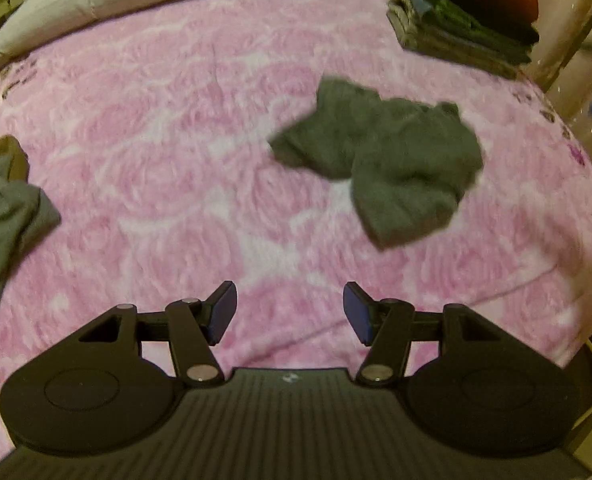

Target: Fold clothes

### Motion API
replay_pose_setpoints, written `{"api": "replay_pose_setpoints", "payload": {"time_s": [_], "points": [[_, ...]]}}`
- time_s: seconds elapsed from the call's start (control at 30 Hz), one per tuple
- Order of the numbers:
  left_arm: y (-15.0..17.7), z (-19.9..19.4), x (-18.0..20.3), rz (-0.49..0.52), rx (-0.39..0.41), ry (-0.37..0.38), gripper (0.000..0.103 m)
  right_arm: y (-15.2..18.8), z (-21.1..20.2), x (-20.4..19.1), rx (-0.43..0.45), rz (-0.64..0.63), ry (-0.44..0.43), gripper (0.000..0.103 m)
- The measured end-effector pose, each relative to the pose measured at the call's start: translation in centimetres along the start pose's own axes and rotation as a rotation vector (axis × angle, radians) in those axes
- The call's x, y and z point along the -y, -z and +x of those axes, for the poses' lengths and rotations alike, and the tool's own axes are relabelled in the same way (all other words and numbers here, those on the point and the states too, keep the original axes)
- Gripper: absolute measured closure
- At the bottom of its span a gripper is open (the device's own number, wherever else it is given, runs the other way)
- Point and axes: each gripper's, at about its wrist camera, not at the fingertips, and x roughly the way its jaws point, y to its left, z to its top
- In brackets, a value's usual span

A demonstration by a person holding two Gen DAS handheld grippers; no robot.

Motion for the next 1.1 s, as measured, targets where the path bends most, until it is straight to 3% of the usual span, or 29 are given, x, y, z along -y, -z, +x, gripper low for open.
{"api": "replay_pose_setpoints", "payload": {"time_s": [0.1,0.17,0.23,0.33,0.5,0.73,0.77,0.8,0.83,0.9,1.0,1.1], "points": [[0.5,0.9,0.5,0.003,-0.021,0.001,0.048,4.0,2.0,2.7,-0.128,0.047,0.073,0.013],[0.5,1.4,0.5,0.008,-0.031,-0.004,0.048,6.8,3.7,2.4,-0.174,0.004,0.111,0.023],[0.2,1.8,0.3,0.014,-0.036,-0.014,0.048,9.6,5.4,1.8,-0.213,-0.052,0.146,0.025],[0.2,1.9,-0.5,0.019,-0.041,-0.024,0.048,13.0,7.6,-0.9,-0.204,-0.261,0.187,0.028],[0.4,1.8,-2.1,0.025,-0.047,-0.037,0.048,17.3,12.0,-5.6,-0.161,-0.554,0.173,0.034],[1.0,1.9,-4.7,0.017,-0.079,-0.043,0.048,19.8,19.7,-9.2,-0.134,-0.698,0.255,0.034],[1.0,1.9,-4.9,0.02,-0.081,-0.041,0.048,19.8,20.7,-9.0,-0.138,-0.7,0.263,0.045],[1.0,2.0,-5.1,0.024,-0.083,-0.038,0.048,19.6,20.8,-8.6,-0.144,-0.682,0.262,0.068],[1.0,2.0,-5.3,0.028,-0.085,-0.036,0.048,19.3,20.7,-8.0,-0.15,-0.656,0.259,0.097],[0.7,1.9,-5.4,0.039,-0.084,-0.02,0.049,18.1,18.2,-6.4,-0.104,-0.541,0.209,0.097],[-0.4,1.9,-5.1,0.071,-0.08,0.004,0.051,16.4,10.5,-2.9,0.012,-0.336,0.137,0.098],[-2.1,2.1,-4.2,0.113,-0.064,0.033,0.052,15.5,1.5,2.0,0.106,-0.152,0.17,0.098]]}}
